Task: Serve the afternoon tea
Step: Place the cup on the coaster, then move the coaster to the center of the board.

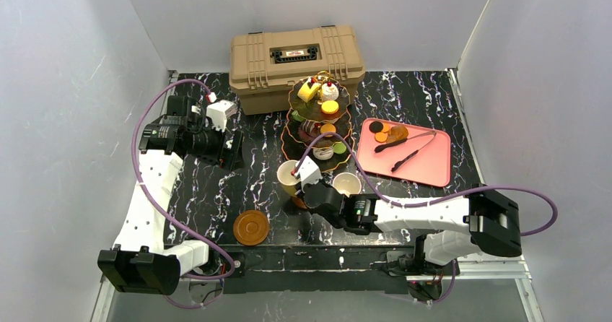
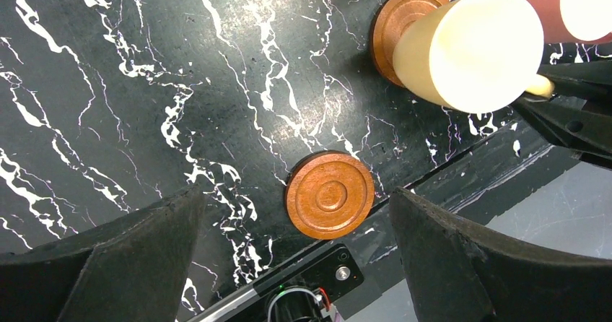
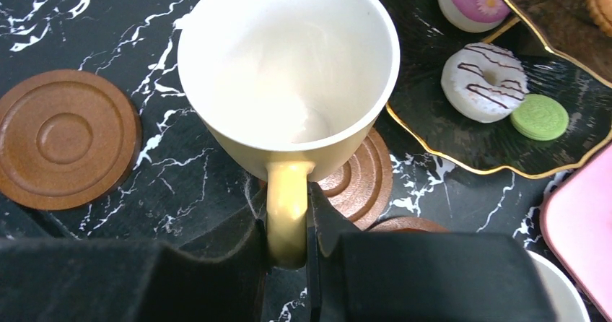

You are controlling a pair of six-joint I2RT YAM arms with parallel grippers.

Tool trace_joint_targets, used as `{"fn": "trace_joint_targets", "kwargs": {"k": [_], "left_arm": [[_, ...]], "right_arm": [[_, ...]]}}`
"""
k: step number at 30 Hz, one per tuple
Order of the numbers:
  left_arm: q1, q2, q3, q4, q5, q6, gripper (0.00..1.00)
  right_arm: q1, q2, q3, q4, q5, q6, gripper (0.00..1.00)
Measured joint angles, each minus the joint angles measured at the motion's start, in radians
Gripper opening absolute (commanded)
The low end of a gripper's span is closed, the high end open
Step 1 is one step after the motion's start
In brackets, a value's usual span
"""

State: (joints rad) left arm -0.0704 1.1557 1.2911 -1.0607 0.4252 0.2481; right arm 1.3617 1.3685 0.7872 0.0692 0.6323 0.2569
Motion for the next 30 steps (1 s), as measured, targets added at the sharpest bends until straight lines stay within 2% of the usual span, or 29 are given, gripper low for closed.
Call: {"fn": "trace_joint_targets", "kwargs": {"k": [17,30], "left_arm": [[0.000,0.013,-0.016,0.011,-0.018,0.003,0.98],[0.000,0.017,-0.016,0.013,-0.025,0.004,0.98]], "right_arm": [[-0.001,-0.007,-0.081,-0.058,0.034,0.063,0.01],[-0.005,0.037,-0.095,0.067,-0.014,0.097,0.01]]}}
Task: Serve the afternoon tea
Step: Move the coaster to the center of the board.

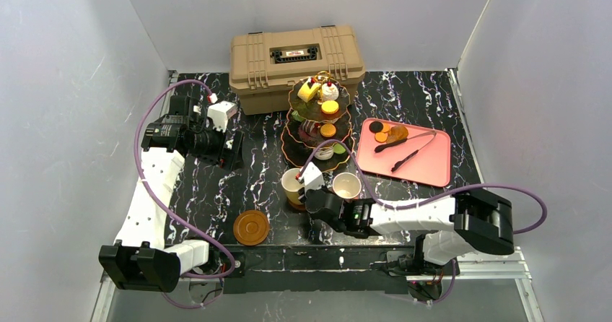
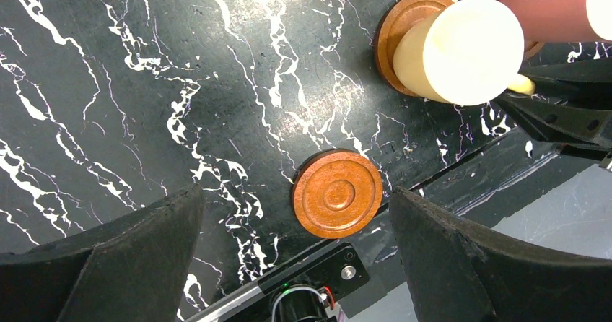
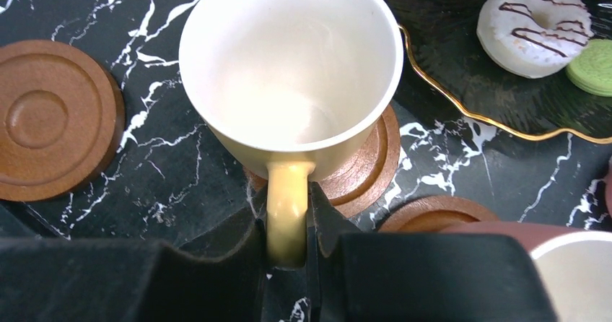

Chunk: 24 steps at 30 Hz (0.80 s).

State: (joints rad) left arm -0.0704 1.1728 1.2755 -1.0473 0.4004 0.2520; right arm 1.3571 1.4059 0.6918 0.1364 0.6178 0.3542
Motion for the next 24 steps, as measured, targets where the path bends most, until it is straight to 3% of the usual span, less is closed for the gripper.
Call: {"fn": "trace_joint_targets", "kwargs": {"k": [17,24], "left_arm": [[0.000,0.000,0.000,0.000,-0.022,0.013,0.98],[0.000,0.000,0.000,0.005,-0.038,0.017,0.98]], "right_arm": [[-0.002,0.277,0.206,0.166,-0.089,-0.031,0.01],[-0.002,0.264,0.171,0.204,-0.096,-0.044,0.05]]}}
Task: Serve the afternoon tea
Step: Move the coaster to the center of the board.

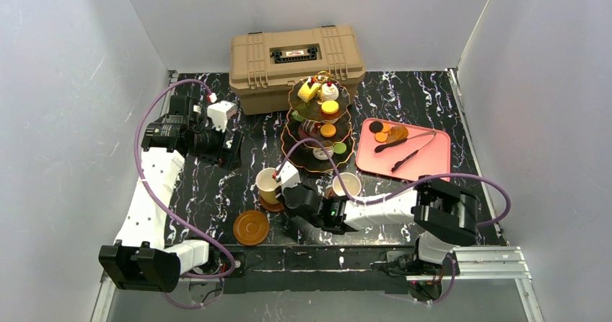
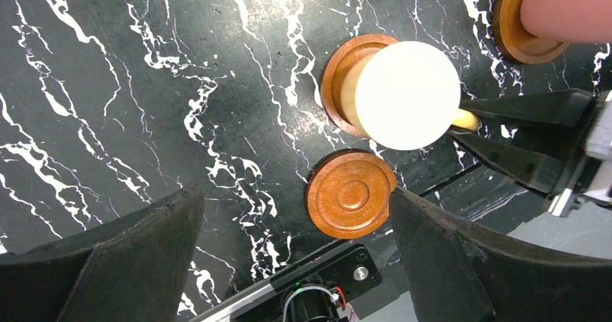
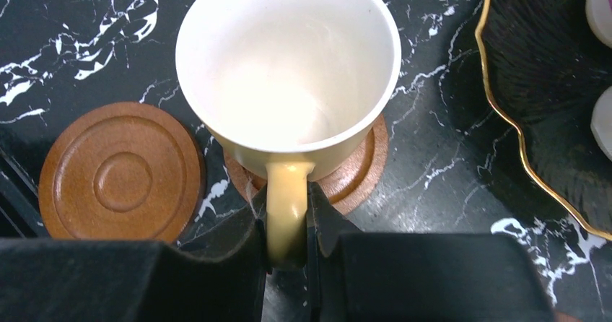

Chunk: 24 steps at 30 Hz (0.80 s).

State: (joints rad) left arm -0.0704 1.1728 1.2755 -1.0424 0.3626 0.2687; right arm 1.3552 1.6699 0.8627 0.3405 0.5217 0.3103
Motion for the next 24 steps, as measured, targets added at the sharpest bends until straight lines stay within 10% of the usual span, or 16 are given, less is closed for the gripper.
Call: {"fn": "trace_joint_targets", "kwargs": {"k": [13,24], "left_arm": [[0.003,-0.002,-0.007,0.053,-0.032,-0.022,0.98],[0.050,-0.027,-0.084,0.161,-0.003,-0.088,0.98]], "right_arm": [[0.000,-0.051,-0.053,-0.008,-0.029,-0.016,0.98],[-0.003,-0.122,-0.015,-0.114,0.025,-0.055,0.98]]}}
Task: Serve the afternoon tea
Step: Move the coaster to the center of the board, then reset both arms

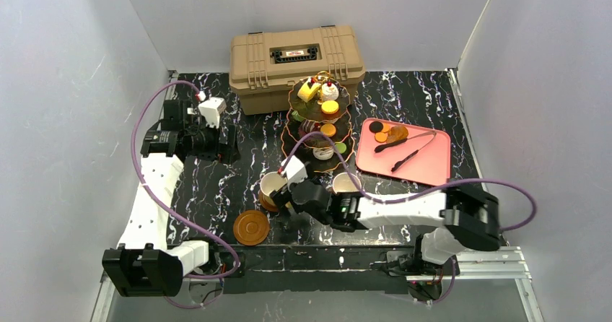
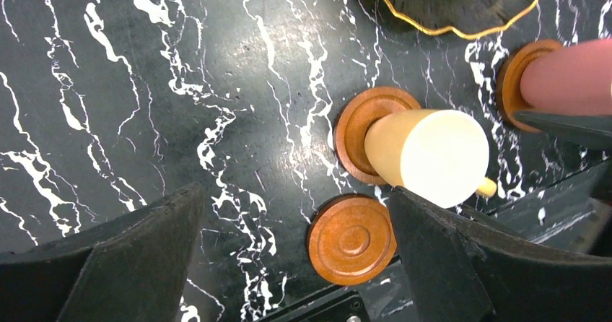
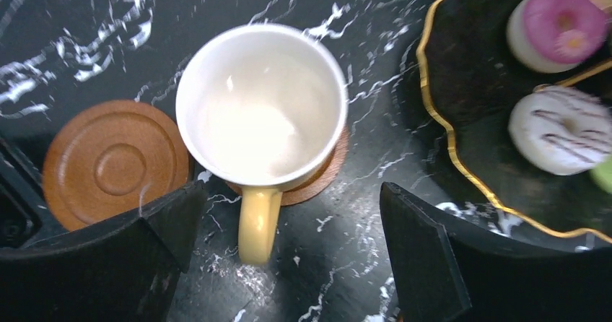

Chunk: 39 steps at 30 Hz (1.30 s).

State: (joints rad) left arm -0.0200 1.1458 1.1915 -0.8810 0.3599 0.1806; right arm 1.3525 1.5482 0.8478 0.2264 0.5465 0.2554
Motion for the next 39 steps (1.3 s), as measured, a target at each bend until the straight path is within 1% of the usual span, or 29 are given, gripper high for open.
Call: {"fn": "trace_joint_targets", "kwargs": {"k": [3,5,7,10,12,16,18,20,22,24,26,30,35,39], "left_arm": [[0.055,-0.021,-0.041,0.064,0.032,-0.029,0.98],[0.098,-0.037,-0.085,0.142,0.048,-0.059,0.98],[0.127,-0.053,-0.147,0.235,0.053,-0.082,0.98],[0.130,-0.061,-0.246,0.361,0.057,-0.112,0.98],[0.130,-0.057,-0.304,0.437,0.056,-0.124,0.98],[0.130,-0.029,-0.386,0.554,0.047,-0.144,0.98],[0.130,-0.013,-0.412,0.605,0.045,-0.153,0.98],[0.130,-0.003,-0.447,0.667,0.043,-0.165,0.98],[0.130,-0.002,-0.488,0.732,0.043,-0.181,0.98],[0.130,-0.002,-0.543,0.818,0.042,-0.202,0.98],[0.129,0.000,-0.596,0.892,0.040,-0.224,0.98],[0.127,0.022,-0.705,1.074,0.039,-0.254,0.98],[0.121,0.062,-0.796,1.283,0.038,-0.250,0.98],[0.111,0.105,-0.833,1.424,0.019,-0.225,0.98]], "right_arm": [[-0.024,-0.114,0.018,-0.069,0.012,-0.005,0.98],[-0.083,-0.224,0.021,-0.110,0.013,-0.005,0.98],[-0.181,-0.336,0.020,-0.146,0.011,0.000,0.98],[-0.356,-0.494,-0.016,-0.179,0.013,0.008,0.98],[-0.450,-0.581,-0.060,-0.209,0.027,0.008,0.98],[-0.617,-0.684,-0.137,-0.291,0.037,0.007,0.98],[-0.708,-0.681,-0.157,-0.315,0.028,0.008,0.98],[-0.804,-0.644,-0.159,-0.333,0.014,0.014,0.98],[-0.898,-0.573,-0.158,-0.328,0.004,0.025,0.98],[-0.966,-0.491,-0.159,-0.312,0.013,0.030,0.98],[-1.035,-0.404,-0.194,-0.245,0.033,0.031,0.98],[-1.102,-0.323,-0.253,-0.154,0.067,0.027,0.99],[-1.181,-0.201,-0.261,-0.041,0.098,0.020,0.98],[-1.216,-0.194,-0.334,0.113,0.100,-0.016,0.98]]}}
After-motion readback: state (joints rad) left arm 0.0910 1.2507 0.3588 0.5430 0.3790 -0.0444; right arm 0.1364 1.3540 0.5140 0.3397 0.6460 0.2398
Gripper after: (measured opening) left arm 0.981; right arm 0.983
